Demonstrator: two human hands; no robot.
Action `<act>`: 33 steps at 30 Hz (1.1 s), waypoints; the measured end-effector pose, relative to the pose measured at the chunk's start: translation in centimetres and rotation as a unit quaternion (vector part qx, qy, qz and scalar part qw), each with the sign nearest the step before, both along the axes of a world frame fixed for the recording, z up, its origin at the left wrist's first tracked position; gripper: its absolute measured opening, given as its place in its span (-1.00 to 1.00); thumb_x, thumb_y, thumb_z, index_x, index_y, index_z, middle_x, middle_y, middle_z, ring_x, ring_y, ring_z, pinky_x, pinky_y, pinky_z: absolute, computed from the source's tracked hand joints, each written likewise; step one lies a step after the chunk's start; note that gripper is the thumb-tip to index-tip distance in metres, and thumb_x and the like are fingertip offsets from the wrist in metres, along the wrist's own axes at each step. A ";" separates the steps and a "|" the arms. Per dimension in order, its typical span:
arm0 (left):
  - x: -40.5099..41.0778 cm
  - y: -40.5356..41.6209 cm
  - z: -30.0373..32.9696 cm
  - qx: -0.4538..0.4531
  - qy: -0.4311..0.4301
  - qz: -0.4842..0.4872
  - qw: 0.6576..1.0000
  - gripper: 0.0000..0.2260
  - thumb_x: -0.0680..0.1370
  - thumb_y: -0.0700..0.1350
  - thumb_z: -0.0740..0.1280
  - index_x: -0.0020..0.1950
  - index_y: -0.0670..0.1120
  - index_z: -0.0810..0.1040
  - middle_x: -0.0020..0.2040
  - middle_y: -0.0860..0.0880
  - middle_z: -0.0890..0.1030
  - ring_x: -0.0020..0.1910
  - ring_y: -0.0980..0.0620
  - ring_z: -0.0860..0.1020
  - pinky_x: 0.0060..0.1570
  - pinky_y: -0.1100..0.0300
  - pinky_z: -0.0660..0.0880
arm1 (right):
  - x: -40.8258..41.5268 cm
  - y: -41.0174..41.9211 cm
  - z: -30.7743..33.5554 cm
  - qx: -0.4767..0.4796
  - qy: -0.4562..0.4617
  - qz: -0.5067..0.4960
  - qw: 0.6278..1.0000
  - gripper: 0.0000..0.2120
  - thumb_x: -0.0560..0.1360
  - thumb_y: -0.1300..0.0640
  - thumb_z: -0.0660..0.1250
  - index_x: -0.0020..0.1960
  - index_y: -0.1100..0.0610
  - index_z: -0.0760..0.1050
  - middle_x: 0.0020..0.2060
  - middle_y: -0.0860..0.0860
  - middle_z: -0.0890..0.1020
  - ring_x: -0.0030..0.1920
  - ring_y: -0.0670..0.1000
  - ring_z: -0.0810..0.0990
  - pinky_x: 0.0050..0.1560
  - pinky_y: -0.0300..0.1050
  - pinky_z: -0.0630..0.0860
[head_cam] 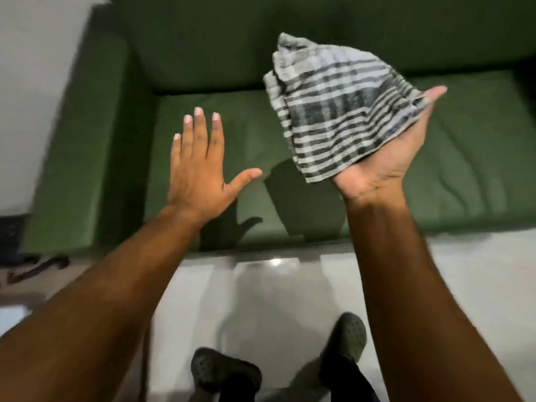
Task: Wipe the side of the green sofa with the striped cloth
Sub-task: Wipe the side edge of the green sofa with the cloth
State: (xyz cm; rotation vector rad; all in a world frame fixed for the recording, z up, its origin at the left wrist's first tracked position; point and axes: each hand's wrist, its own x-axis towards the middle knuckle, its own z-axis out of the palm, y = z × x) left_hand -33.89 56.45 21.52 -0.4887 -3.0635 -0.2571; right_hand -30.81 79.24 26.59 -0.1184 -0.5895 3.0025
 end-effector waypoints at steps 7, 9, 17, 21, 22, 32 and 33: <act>0.7 25.1 -3.0 -0.022 -0.024 -0.188 0.982 -0.03 0.43 0.55 -0.18 0.61 -0.12 -0.12 0.62 -0.23 -0.10 0.61 -0.19 -0.13 0.55 -0.18 -0.08 | 9.3 20.4 -4.6 -0.034 -0.008 -0.123 0.992 -0.22 0.51 -0.43 -0.11 0.41 0.16 0.28 0.32 0.23 0.40 0.44 0.28 0.27 0.48 0.34 0.11; 1.8 31.2 -4.3 -0.032 -0.032 -0.236 0.971 -0.04 0.43 0.55 -0.17 0.61 -0.11 -0.12 0.62 -0.22 -0.11 0.61 -0.19 -0.14 0.56 -0.18 -0.08 | 13.2 25.3 -7.0 -0.041 -0.032 -0.186 0.981 -0.28 0.54 -0.38 -0.08 0.31 0.17 0.41 0.19 0.19 0.57 0.33 0.25 0.43 0.43 0.30 0.25; 9.3 52.8 -13.4 -0.092 -0.063 -0.422 0.900 -0.09 0.46 0.51 -0.09 0.62 -0.07 -0.10 0.63 -0.18 -0.14 0.61 -0.15 -0.17 0.56 -0.14 -0.12 | 27.9 38.0 -18.7 -0.056 -0.151 -0.385 0.909 -0.41 0.59 -0.26 -0.02 0.29 0.17 0.45 0.16 0.16 0.64 0.27 0.19 0.53 0.36 0.21 0.40; 11.7 59.1 -17.3 -0.155 -0.047 -0.508 0.846 -0.13 0.49 0.47 -0.04 0.62 -0.06 -0.08 0.63 -0.17 -0.13 0.61 -0.15 -0.16 0.56 -0.14 -0.11 | 31.2 39.6 -25.3 -0.134 -0.204 -0.442 0.863 -0.38 0.57 -0.27 0.06 0.38 0.18 0.39 0.31 0.21 0.54 0.29 0.22 0.52 0.31 0.20 0.47; 11.8 60.5 -18.2 -0.173 -0.038 -0.530 0.829 -0.13 0.49 0.47 -0.05 0.62 -0.06 -0.09 0.63 -0.17 -0.14 0.61 -0.14 -0.17 0.56 -0.13 -0.12 | 31.7 39.6 -27.1 -0.151 -0.217 -0.455 0.851 -0.40 0.57 -0.27 0.08 0.38 0.16 0.40 0.30 0.19 0.55 0.27 0.21 0.55 0.27 0.19 0.50; 9.7 72.0 -23.5 -0.267 0.053 -0.585 0.764 -0.09 0.47 0.51 -0.06 0.61 -0.06 -0.15 0.63 -0.13 -0.18 0.61 -0.09 -0.20 0.58 -0.11 -0.11 | 26.4 34.9 -40.5 -0.184 -0.410 -0.534 0.716 -0.74 0.63 -0.04 0.16 0.19 0.02 0.54 0.11 0.11 0.68 0.13 0.17 0.64 0.23 0.26 0.51; 9.2 72.4 -24.1 -0.266 0.064 -0.593 0.757 -0.09 0.48 0.50 -0.02 0.61 -0.06 -0.15 0.63 -0.14 -0.17 0.61 -0.10 -0.18 0.58 -0.11 -0.09 | 25.4 34.6 -41.4 -0.180 -0.419 -0.538 0.709 -0.73 0.63 -0.04 0.16 0.20 0.02 0.53 0.14 0.10 0.67 0.16 0.16 0.63 0.27 0.28 0.49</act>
